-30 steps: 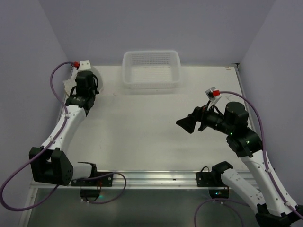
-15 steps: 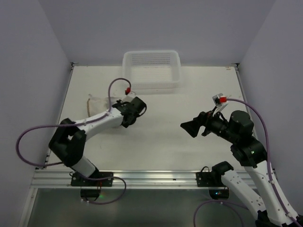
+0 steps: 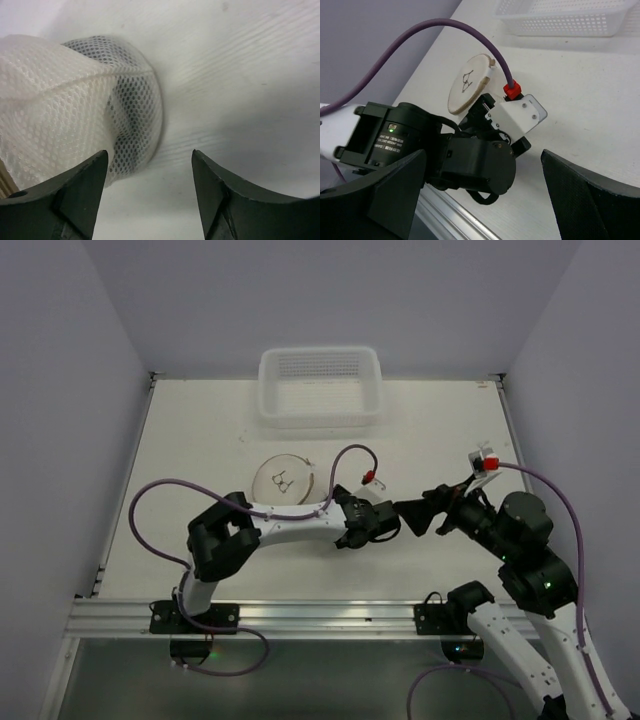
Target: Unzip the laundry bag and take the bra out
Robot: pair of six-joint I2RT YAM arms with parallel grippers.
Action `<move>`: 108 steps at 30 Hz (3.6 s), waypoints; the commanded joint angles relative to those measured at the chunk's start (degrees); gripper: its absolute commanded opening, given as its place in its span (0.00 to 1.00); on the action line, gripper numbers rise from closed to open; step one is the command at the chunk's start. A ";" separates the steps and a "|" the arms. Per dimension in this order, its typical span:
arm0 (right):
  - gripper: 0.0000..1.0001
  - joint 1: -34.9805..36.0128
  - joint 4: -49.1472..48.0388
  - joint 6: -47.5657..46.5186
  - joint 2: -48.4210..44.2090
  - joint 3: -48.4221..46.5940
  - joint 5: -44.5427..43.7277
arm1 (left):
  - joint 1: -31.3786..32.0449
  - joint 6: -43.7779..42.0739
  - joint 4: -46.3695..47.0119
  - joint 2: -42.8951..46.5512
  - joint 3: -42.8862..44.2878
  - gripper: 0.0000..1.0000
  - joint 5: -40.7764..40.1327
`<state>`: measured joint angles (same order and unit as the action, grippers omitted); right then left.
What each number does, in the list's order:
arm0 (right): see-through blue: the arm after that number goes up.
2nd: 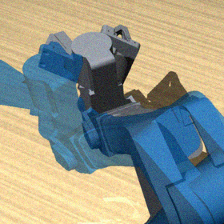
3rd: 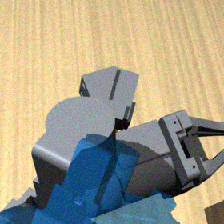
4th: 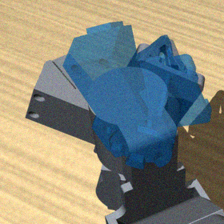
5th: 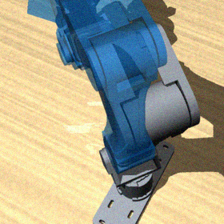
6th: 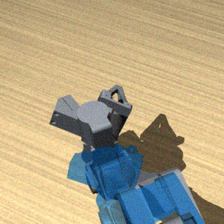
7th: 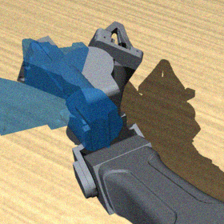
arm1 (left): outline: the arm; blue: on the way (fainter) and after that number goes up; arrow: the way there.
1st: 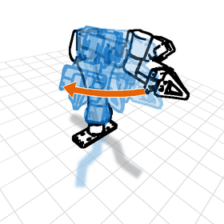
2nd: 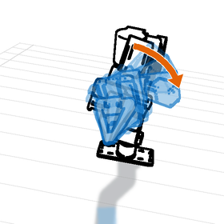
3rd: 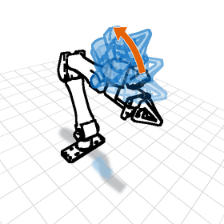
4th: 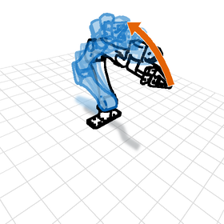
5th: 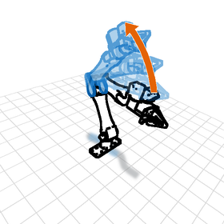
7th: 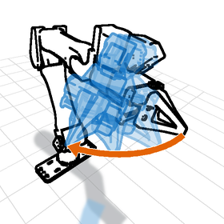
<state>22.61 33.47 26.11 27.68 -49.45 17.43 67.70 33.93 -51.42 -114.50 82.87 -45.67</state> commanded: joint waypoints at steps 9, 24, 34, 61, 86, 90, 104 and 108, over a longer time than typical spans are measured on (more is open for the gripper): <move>0.99 0.15 2.38 -0.18 -4.75 -6.62 -8.73 | 0.94 4.10 16.79 19.91 5.11 0.90 17.90; 0.99 0.07 -6.31 1.05 10.81 -5.04 -0.91 | -27.94 21.28 24.87 50.43 -31.20 0.92 26.07; 0.99 0.24 -7.81 0.96 12.93 -1.35 1.29 | -37.20 4.58 33.66 30.51 -26.11 0.97 33.79; 0.99 0.24 -10.62 4.04 19.07 1.56 0.94 | -36.24 4.27 30.18 37.65 -18.35 1.00 36.73; 0.73 4.28 -13.25 11.76 73.82 -27.29 -1.43 | -33.07 27.86 44.74 41.29 -42.96 0.87 45.41; 0.41 4.28 -19.48 14.32 73.22 -21.14 -0.91 | -33.77 25.58 46.50 37.87 -42.27 0.75 45.15; 0.00 10.96 -34.78 34.79 52.31 6.02 -5.56 | -39.31 6.25 54.05 21.08 -23.65 0.12 51.55; 0.00 12.37 -37.51 39.97 50.72 7.35 -7.84 | -41.07 6.05 54.41 19.22 -21.26 0.44 55.24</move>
<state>33.15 0.40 59.64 79.66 -43.44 9.54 28.10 42.41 -3.51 -95.70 57.93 5.89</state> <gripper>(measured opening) 0.035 0.272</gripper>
